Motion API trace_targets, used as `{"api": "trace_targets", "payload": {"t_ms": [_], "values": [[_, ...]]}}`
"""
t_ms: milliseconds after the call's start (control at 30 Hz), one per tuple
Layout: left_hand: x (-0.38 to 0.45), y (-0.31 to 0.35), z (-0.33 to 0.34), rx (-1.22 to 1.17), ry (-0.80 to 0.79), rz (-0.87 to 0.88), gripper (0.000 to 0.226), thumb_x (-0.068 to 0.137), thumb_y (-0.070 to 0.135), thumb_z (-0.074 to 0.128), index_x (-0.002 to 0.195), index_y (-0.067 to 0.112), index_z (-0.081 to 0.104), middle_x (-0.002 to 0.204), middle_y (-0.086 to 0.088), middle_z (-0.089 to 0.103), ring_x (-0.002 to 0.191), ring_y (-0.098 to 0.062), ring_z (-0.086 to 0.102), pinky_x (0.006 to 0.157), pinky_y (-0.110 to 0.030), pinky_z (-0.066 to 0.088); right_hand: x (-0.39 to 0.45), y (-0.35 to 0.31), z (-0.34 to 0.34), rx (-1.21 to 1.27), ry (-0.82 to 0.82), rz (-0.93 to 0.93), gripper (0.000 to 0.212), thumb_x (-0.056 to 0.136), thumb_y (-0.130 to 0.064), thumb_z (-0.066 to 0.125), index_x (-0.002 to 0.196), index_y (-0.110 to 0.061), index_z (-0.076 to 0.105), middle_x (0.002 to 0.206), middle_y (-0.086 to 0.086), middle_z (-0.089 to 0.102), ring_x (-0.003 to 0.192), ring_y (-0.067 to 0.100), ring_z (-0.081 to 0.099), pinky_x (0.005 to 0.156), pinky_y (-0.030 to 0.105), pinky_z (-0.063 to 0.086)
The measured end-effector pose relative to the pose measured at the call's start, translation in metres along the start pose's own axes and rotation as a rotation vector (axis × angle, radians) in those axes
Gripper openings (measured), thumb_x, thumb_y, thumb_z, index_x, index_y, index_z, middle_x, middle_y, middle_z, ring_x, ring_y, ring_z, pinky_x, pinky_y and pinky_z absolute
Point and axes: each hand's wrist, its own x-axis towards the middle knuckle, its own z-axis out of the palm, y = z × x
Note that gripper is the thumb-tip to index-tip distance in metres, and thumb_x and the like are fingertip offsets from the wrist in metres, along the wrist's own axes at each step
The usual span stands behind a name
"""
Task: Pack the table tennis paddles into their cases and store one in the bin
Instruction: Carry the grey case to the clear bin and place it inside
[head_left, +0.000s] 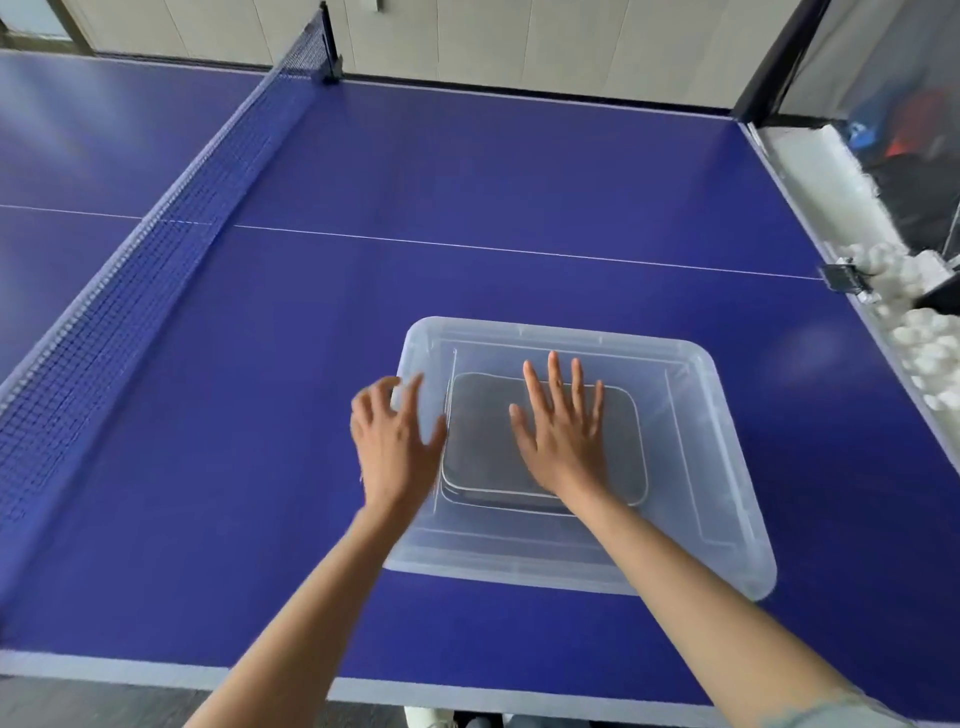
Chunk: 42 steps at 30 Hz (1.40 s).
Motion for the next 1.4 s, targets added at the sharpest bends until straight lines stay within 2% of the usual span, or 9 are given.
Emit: {"api": "trace_targets", "payload": {"t_ms": [133, 200, 267, 400, 533, 667, 733, 933, 1400], "values": [[0.029, -0.034, -0.008, -0.205, -0.309, -0.427, 0.089, 0.079, 0.059, 0.061, 0.147, 0.017, 0.022, 0.144, -0.012, 0.035, 0.129, -0.034, 0.038, 0.105, -0.049, 0.037, 0.001, 0.0, 0.0, 0.006, 0.008, 0.0, 0.061, 0.097, -0.052, 0.017, 0.151, -0.029, 0.001, 0.161, 0.004, -0.007, 0.147, 0.03, -0.012, 0.119, 0.054, -0.005], [0.033, -0.039, -0.007, -0.313, -0.411, -0.492, 0.084, 0.077, 0.063, 0.061, 0.142, 0.016, 0.034, 0.135, -0.01, 0.047, 0.117, -0.031, 0.052, 0.098, -0.047, 0.045, 0.001, 0.0, 0.0, 0.005, 0.007, 0.001, 0.061, 0.097, -0.052, 0.017, 0.151, -0.029, 0.001, 0.161, 0.004, -0.007, 0.147, 0.03, -0.013, 0.119, 0.054, -0.005], [0.031, -0.038, -0.006, -0.358, -0.378, -0.487, 0.071, 0.077, 0.063, 0.062, 0.13, 0.019, 0.047, 0.118, -0.004, 0.057, 0.099, -0.025, 0.059, 0.087, -0.042, 0.051, 0.001, 0.001, 0.0, 0.001, 0.002, 0.001, 0.061, 0.097, -0.053, 0.016, 0.151, -0.03, 0.0, 0.161, 0.004, -0.008, 0.147, 0.03, -0.013, 0.119, 0.054, -0.005], [0.028, -0.035, -0.004, -0.306, -0.311, -0.464, 0.058, 0.076, 0.064, 0.062, 0.109, 0.016, 0.054, 0.1, -0.002, 0.06, 0.087, -0.024, 0.058, 0.071, -0.035, 0.047, 0.001, 0.001, 0.0, -0.003, 0.004, 0.004, 0.061, 0.097, -0.053, 0.017, 0.151, -0.03, 0.0, 0.161, 0.004, -0.008, 0.147, 0.03, -0.013, 0.118, 0.053, -0.006], [0.027, -0.029, -0.008, -0.205, -0.244, -0.446, 0.05, 0.076, 0.062, 0.061, 0.07, 0.017, 0.04, 0.084, -0.004, 0.051, 0.07, -0.024, 0.05, 0.06, -0.031, 0.036, 0.002, 0.001, 0.002, 0.004, 0.009, 0.003, 0.061, 0.097, -0.053, 0.017, 0.151, -0.03, 0.0, 0.161, 0.005, -0.008, 0.147, 0.03, -0.013, 0.119, 0.053, -0.006], [0.029, -0.02, -0.011, -0.183, -0.186, -0.442, 0.051, 0.078, 0.052, 0.065, 0.06, 0.015, 0.036, 0.078, -0.005, 0.047, 0.062, -0.023, 0.045, 0.056, -0.029, 0.035, 0.002, 0.001, 0.001, 0.021, 0.012, 0.001, 0.061, 0.097, -0.053, 0.017, 0.151, -0.03, 0.0, 0.161, 0.004, -0.008, 0.147, 0.029, -0.014, 0.119, 0.052, -0.007], [0.029, -0.014, -0.009, -0.172, -0.175, -0.442, 0.047, 0.081, 0.047, 0.065, 0.063, 0.011, 0.04, 0.072, -0.005, 0.048, 0.063, -0.025, 0.046, 0.054, -0.029, 0.035, 0.002, 0.002, 0.001, 0.028, 0.014, 0.001, 0.061, 0.097, -0.053, 0.016, 0.151, -0.03, 0.0, 0.161, 0.004, -0.008, 0.147, 0.029, -0.014, 0.118, 0.052, -0.008], [0.023, -0.004, -0.004, -0.051, -0.121, -0.403, 0.037, 0.091, 0.038, 0.054, 0.098, 0.002, 0.053, 0.084, -0.011, 0.055, 0.076, -0.032, 0.051, 0.066, -0.038, 0.043, 0.002, 0.001, 0.002, 0.034, 0.02, 0.004, 0.06, 0.097, -0.053, 0.018, 0.151, -0.029, 0.003, 0.161, 0.004, -0.007, 0.147, 0.029, -0.013, 0.119, 0.052, -0.008], [0.026, 0.002, 0.0, 0.064, -0.054, -0.439, 0.03, 0.091, 0.032, 0.056, 0.097, 0.002, 0.057, 0.074, -0.007, 0.052, 0.067, -0.029, 0.046, 0.062, -0.034, 0.037, 0.003, 0.001, 0.006, 0.045, 0.048, 0.005, 0.06, 0.097, -0.051, 0.02, 0.151, -0.027, 0.009, 0.161, 0.006, -0.001, 0.148, 0.031, -0.009, 0.119, 0.054, -0.004]]}}
